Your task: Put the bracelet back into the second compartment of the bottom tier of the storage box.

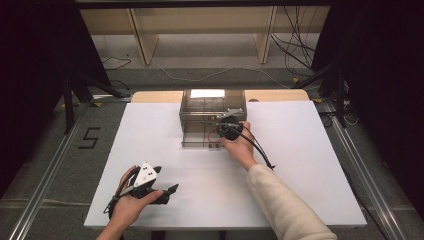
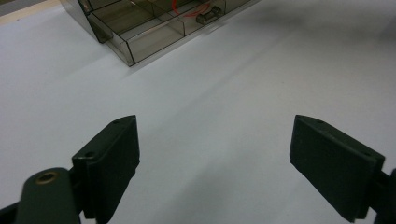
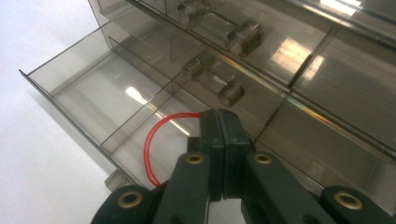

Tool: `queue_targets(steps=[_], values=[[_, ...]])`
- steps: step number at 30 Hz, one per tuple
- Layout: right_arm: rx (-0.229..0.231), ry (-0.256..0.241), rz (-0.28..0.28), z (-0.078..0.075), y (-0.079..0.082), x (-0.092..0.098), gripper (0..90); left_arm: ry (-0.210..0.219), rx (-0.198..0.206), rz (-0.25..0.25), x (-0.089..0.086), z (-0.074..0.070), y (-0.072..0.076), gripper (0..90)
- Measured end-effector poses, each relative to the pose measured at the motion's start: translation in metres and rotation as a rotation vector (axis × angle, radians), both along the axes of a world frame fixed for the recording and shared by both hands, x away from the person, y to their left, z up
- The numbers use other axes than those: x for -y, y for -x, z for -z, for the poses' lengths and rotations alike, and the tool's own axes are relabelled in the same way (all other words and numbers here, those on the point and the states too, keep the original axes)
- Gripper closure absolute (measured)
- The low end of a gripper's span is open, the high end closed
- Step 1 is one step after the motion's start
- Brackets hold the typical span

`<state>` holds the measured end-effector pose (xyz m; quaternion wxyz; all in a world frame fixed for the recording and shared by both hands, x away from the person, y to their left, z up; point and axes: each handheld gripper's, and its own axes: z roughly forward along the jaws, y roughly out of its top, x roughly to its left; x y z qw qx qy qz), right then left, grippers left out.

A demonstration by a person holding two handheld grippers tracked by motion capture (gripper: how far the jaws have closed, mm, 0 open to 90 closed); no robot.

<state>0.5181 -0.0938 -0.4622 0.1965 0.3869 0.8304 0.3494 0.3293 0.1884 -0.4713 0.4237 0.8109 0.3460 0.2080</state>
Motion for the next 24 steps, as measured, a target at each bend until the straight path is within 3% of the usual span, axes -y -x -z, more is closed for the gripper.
queue_targets(steps=[9,24], values=[[-0.029,-0.015,-0.025,0.003,0.001,-0.005,88.8,0.001,0.0,-0.001,0.0,0.0,0.0,15.9],[-0.081,-0.064,-0.031,-0.006,0.005,0.005,61.3,-0.001,-0.002,-0.002,0.0,0.0,0.0,15.9]])
